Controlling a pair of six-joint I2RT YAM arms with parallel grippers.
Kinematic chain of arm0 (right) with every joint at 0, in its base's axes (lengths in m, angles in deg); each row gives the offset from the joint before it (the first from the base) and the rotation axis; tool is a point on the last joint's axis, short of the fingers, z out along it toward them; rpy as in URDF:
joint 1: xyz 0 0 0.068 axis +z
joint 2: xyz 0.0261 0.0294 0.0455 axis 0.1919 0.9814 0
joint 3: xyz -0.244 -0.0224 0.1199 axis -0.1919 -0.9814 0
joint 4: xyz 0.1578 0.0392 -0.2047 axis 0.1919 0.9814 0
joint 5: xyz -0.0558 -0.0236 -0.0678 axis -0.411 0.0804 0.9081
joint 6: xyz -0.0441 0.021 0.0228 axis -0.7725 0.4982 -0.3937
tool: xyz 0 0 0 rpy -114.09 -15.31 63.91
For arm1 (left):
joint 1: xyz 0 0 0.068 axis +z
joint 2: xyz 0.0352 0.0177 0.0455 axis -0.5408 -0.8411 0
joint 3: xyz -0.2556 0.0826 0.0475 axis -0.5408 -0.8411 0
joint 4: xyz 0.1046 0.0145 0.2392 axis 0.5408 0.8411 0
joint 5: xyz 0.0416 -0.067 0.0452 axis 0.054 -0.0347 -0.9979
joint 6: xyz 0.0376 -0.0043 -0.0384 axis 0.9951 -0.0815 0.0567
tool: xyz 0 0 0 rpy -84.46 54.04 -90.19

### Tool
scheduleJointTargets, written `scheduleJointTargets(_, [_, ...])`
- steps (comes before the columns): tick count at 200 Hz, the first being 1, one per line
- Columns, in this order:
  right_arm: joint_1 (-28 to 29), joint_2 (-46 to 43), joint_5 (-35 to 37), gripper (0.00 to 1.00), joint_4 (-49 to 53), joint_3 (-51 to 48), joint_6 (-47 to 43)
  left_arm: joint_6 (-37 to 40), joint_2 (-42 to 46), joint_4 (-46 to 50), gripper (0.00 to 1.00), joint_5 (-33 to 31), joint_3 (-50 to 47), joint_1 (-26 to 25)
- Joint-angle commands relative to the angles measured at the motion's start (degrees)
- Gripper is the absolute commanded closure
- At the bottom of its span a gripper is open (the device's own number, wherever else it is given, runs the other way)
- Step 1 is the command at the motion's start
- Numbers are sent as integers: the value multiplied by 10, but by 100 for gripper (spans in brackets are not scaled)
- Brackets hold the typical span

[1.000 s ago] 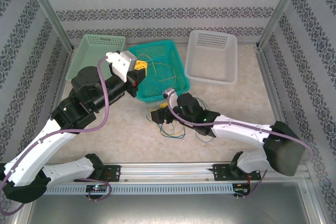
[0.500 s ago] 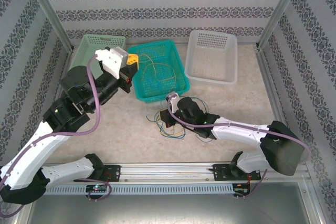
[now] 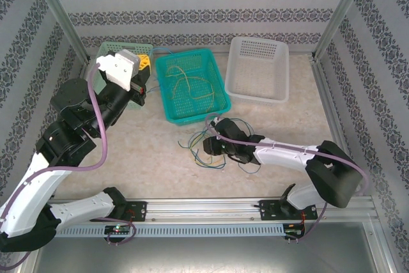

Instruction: Untangle the cables

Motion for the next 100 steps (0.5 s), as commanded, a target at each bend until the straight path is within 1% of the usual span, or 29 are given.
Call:
scheduleJointTargets(1, [2,-14,12,31,62,24,4,-21,7,11,100,19,-17,6])
scheduleJointTargets(7, [0,-21,20,26,81,26,0,-25,7,13,100,21,-19,6])
scheduleJointTargets(12, [0,-29,27,18,101,30,-6,-27,8,13,100,22,-22,6])
scheduleJointTargets(19, [-1,-41,43,15,133,36,-17,-29,8,14,100,25,-23,6])
scheduleJointTargets(37, [-1,-91,85,11,192,39,-34,-32,10,13,100,31,-27,6])
scheduleJointTargets(54, [-9,-155,108,8,213,29,-39,-37,9,11,100,35,-32,6])
scheduleJointTargets(69, [-28,-210,125,4,224,17,-19,-39,7,9,100,39,-40,6])
scheduleJointTargets(88, [-60,-265,112,7,237,11,-3,-44,1,13,100,47,-43,6])
scheduleJointTargets(100, [-69,-291,119,9,253,19,6,-48,-4,17,100,56,-44,6])
